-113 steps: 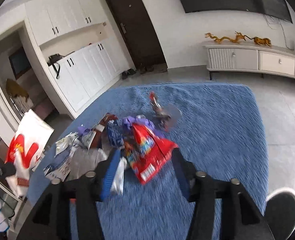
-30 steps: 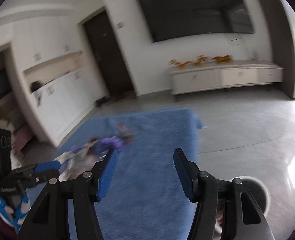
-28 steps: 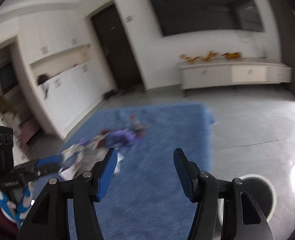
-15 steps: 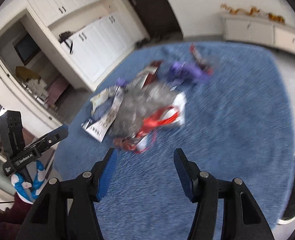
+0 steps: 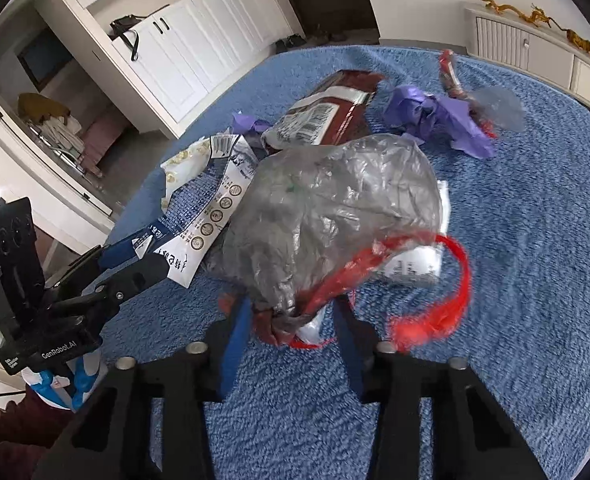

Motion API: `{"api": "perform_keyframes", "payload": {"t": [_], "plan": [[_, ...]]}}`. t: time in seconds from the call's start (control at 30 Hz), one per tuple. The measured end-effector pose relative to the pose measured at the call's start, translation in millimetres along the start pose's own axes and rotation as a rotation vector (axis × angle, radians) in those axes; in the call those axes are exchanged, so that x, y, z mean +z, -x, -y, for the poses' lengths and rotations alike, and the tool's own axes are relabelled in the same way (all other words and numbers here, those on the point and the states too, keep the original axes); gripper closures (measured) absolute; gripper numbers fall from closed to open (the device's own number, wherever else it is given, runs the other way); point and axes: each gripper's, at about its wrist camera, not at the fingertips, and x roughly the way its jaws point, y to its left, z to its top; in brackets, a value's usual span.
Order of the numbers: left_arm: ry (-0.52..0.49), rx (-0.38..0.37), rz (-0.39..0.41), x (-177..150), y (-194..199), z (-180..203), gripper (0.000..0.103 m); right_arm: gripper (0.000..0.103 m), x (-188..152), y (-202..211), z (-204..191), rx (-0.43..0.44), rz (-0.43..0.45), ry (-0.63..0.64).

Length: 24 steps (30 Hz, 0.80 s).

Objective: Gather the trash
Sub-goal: 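Grasp the clear plastic bag with the right tool while the left tool grasps the milk carton, then carry the plastic bag and milk carton to the bin and release them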

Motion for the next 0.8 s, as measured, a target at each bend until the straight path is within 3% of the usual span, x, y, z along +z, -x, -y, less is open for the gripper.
{"api": "perform_keyframes", "payload": {"t": [0.07, 0.23, 0.5, 0.8], "plan": [[0.005, -0.018, -0.017, -0.4, -1.9, -1.9, 0.064, 0.077, 1.6, -5.7, -6.9, -0.018, -0.012, 0.025], [0.030, -0.052, -0.004, -2.8, 3.9, -6.2, 0.067, 0.091, 0.6, -2.6, -17.6, -0.047, 0.004, 0.057], [0.089, -0.123, 0.013, -3.6, 31.6, -7.2, 0.068, 0.091, -15.5, 41.2, -10.7, -0.032, 0.104, 0.036], [0.232, -0.218, 0.030, -1.2, 62.0, -5.9, 0.069, 0.091, -31.6, 86.2, 10.8, 0.004, 0.199, 0.014]]}}
